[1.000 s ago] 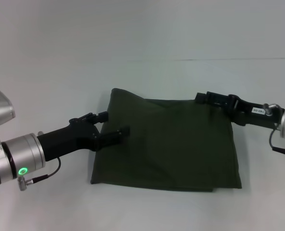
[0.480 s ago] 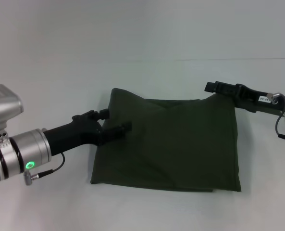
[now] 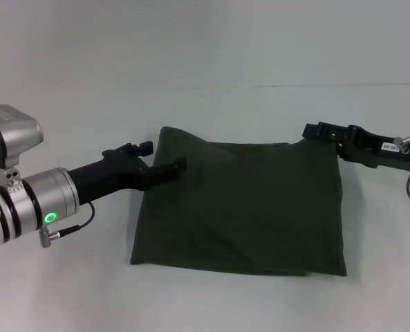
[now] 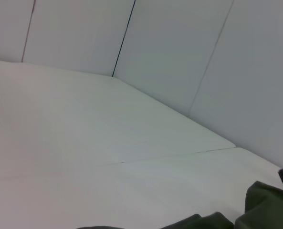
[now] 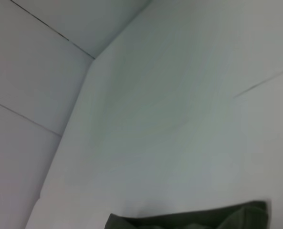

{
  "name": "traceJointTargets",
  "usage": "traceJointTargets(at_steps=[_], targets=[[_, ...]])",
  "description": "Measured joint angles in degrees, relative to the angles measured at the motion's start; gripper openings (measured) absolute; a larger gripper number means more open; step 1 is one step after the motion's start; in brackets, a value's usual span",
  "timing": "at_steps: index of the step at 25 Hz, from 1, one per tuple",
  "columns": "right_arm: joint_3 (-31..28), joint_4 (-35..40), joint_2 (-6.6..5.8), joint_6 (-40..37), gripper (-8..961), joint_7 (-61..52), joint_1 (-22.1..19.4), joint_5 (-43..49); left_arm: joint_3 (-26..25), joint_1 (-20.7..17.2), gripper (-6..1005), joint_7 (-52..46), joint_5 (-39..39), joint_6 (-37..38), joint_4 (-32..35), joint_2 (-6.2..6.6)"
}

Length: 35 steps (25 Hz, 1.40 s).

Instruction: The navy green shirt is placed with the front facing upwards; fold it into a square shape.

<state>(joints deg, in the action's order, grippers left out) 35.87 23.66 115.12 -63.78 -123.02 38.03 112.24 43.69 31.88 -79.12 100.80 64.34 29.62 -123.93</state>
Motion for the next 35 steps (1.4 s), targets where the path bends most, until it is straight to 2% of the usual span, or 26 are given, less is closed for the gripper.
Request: traceJointTargets(at_steps=[6, 12, 19, 25, 35], targets=[[2.9, -0.1, -1.89, -4.0, 868, -3.1, -0.4, 0.2, 0.0, 0.3, 918, 0.0, 0.0, -0.2, 0.1, 0.00], [4.3, 0.2, -2.80, -8.2, 869, -4.8, -0.7, 0.2, 0.0, 0.5, 918, -0.6, -0.1, -2.5, 0.1, 0.00], [4.4, 0.4, -3.22, -9.2, 869, -5.7, -1.5, 0.2, 0.0, 1.9, 918, -6.3, -0.4, -8.0, 0.2, 0.25], [4.7, 0.3, -3.25, -9.8, 868, -6.4, -1.7, 0.3, 0.4, 3.5, 918, -13.6, -0.1, -10.0, 0.1, 0.94], [4.8, 0.1, -3.08, -11.0, 869, -7.6, -1.8, 1.5, 1.8, 7.5, 917, -16.7, 0.3, -17.3, -5.0, 1.01]])
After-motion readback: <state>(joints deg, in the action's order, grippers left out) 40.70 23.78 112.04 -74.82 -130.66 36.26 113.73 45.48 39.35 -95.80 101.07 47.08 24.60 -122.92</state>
